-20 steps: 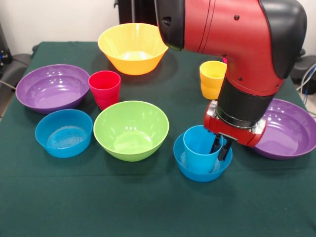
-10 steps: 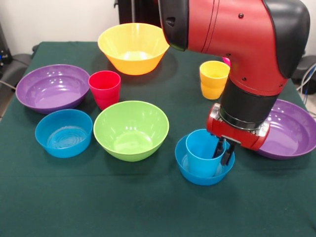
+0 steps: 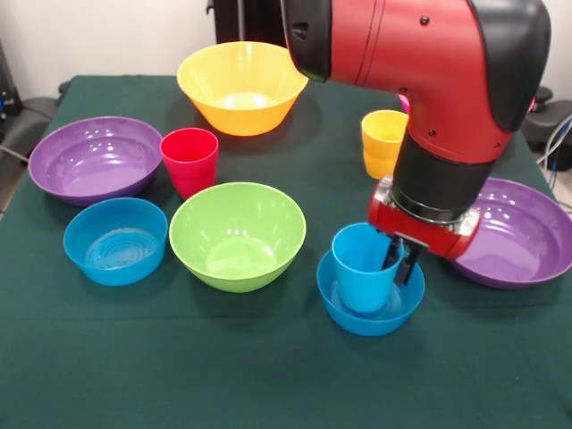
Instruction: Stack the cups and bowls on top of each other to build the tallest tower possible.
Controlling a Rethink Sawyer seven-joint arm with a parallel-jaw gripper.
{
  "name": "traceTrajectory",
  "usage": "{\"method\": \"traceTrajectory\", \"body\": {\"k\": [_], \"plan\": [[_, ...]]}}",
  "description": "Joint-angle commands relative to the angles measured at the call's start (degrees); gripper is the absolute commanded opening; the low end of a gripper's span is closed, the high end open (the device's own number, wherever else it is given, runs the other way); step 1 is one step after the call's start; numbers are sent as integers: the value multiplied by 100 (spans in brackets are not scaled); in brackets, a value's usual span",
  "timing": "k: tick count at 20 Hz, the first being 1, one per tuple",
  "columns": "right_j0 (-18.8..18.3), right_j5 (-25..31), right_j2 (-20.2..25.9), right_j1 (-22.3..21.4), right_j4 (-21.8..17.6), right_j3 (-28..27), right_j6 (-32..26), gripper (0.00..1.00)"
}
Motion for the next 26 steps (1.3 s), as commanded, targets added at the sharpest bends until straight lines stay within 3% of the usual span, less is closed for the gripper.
{"method": "traceTrajectory", "body": {"k": [1,12,26], "plan": [[86,-461,643,-141,142,994,1036,0],[148,-907,602,-84,260,995,1038,0],[116,-804,611,41,328,670,982,0]]}}
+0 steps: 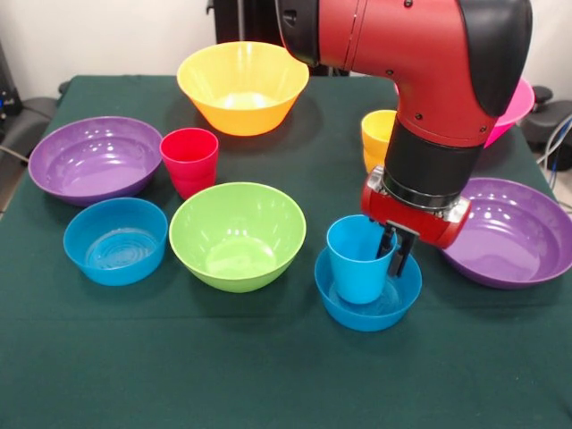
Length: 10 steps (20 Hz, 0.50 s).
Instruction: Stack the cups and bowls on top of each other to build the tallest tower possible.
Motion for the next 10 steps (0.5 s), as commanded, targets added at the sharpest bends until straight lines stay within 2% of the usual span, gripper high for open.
{"method": "traceTrajectory", "body": {"k": [1,6,10], "plan": [[86,-213,607,258,162,94,999,0],[169,-550,622,140,149,515,1094,0],[212,-639,578,221,154,460,1107,0]]}}
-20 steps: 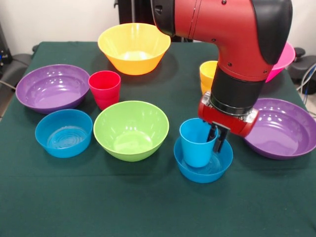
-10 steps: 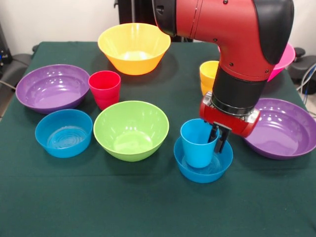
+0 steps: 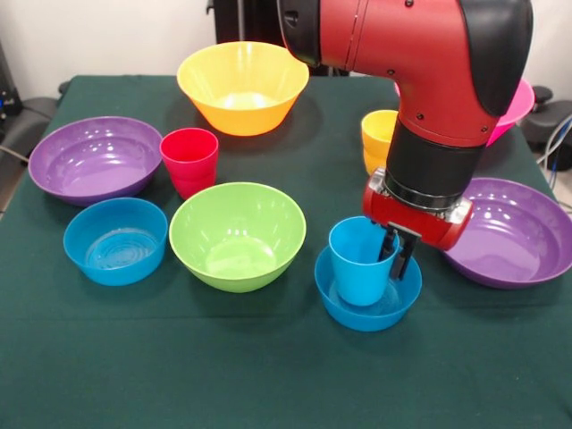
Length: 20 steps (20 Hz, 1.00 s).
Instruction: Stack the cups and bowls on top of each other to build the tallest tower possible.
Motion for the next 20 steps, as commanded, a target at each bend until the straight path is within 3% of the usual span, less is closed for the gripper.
{"method": "traceTrajectory", "body": {"k": [1,11,20], "plan": [[187,-446,568,259,112,366,1110,0],[158,-426,486,516,208,37,1070,0],[272,-372,404,449,216,235,1163,0]]}}
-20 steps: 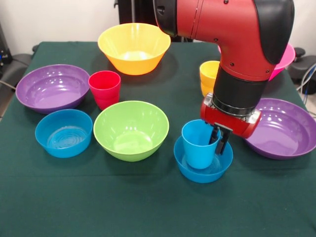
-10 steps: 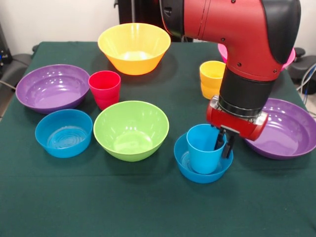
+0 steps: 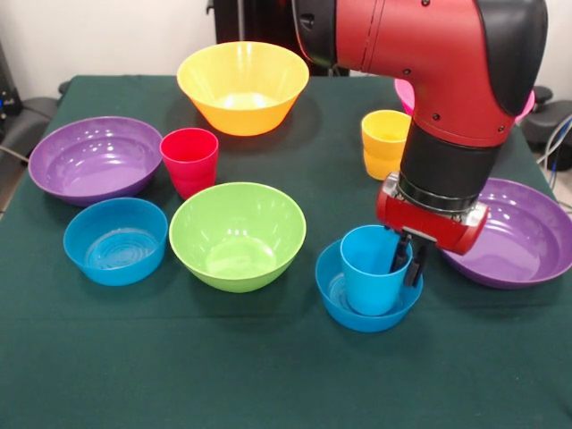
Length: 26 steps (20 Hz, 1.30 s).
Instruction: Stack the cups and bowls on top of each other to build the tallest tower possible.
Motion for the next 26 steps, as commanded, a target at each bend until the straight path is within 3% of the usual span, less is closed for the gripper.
{"method": "traceTrajectory", "body": {"k": [1,7,11,26], "plan": [[182,-114,408,399,96,275,1167,0],[189,240,353,467,112,136,1134,0],[149,-35,432,435,125,215,1100,0],[77,-107,408,305,-19,422,895,0]]}}
